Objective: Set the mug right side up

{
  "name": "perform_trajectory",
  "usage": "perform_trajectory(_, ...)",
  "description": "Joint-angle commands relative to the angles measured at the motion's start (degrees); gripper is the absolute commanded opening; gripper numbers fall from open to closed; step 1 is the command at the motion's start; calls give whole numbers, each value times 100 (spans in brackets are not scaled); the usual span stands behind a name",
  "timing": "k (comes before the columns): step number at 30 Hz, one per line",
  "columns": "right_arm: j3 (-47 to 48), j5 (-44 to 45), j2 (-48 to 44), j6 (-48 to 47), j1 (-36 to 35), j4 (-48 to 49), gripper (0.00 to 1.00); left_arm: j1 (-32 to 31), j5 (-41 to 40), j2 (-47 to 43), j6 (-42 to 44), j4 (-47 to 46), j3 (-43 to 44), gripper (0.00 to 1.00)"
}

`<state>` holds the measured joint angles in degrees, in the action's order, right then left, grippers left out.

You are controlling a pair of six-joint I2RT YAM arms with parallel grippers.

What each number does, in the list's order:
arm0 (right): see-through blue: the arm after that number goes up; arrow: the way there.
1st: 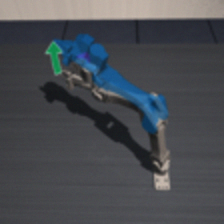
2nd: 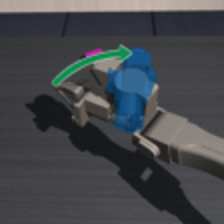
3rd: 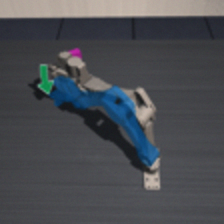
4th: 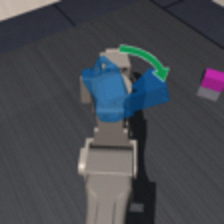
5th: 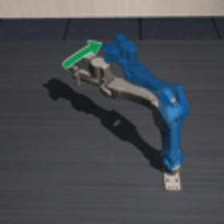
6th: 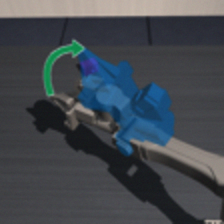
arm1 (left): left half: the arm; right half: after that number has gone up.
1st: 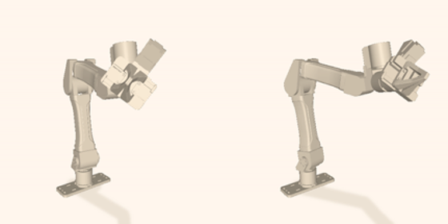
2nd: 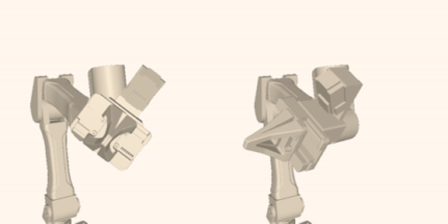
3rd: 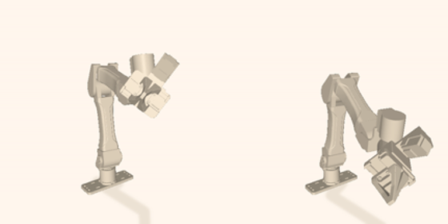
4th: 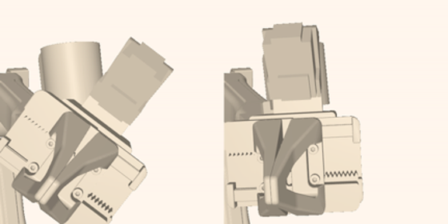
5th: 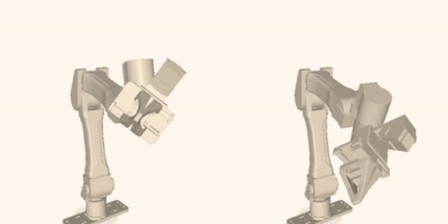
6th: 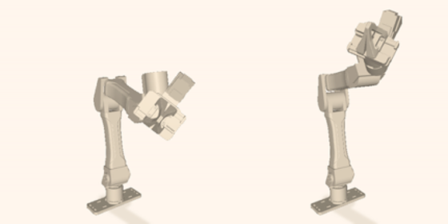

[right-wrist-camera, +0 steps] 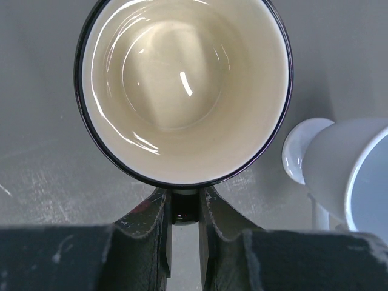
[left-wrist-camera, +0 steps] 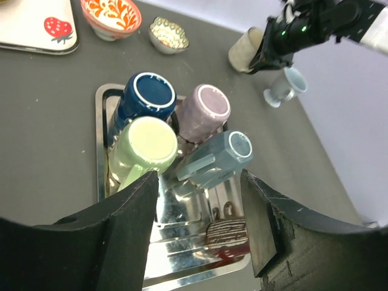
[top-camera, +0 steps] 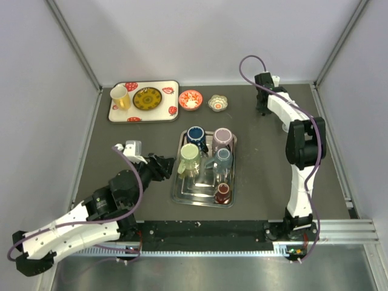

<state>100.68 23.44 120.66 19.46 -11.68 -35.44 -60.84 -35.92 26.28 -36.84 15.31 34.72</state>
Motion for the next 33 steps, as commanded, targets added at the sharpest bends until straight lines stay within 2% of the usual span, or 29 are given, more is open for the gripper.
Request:
perform_trajectory(1, 558, 372, -34, -39, 105, 160, 0, 11, -99, 254, 116, 7, 149, 63)
perform_trajectory(18, 66, 91, 89, 154, 439, 29, 0, 11, 155, 518, -157, 25, 114, 63)
perform_trajectory(19, 39, 73, 89, 163, 447, 2, 2, 11, 182, 527, -183, 51, 114, 63)
perform_trajectory(20, 4, 38, 98, 189, 456, -7, 9, 11, 217, 536, -192, 42, 114, 64)
perform_trajectory(21, -14, 29, 81, 224, 465, -7, 19, 11, 217, 544, -201, 51, 114, 64)
perform_trajectory(24, -66, -32, -34, 312, 456, -15, 36, 11, 296, 571, -210, 60, 132, 64)
perform_trajectory(26, -58, -68, -209, 347, 448, -7, 40, 11, 314, 588, -236, 95, 140, 64)
perform_trajectory(30, -84, -138, -674, 461, 369, -15, 58, 11, 270, 650, -236, 174, 193, 67)
perform_trajectory(33, -285, -226, -1359, 628, 132, -24, 62, 11, 209, 869, -105, 200, 272, 71)
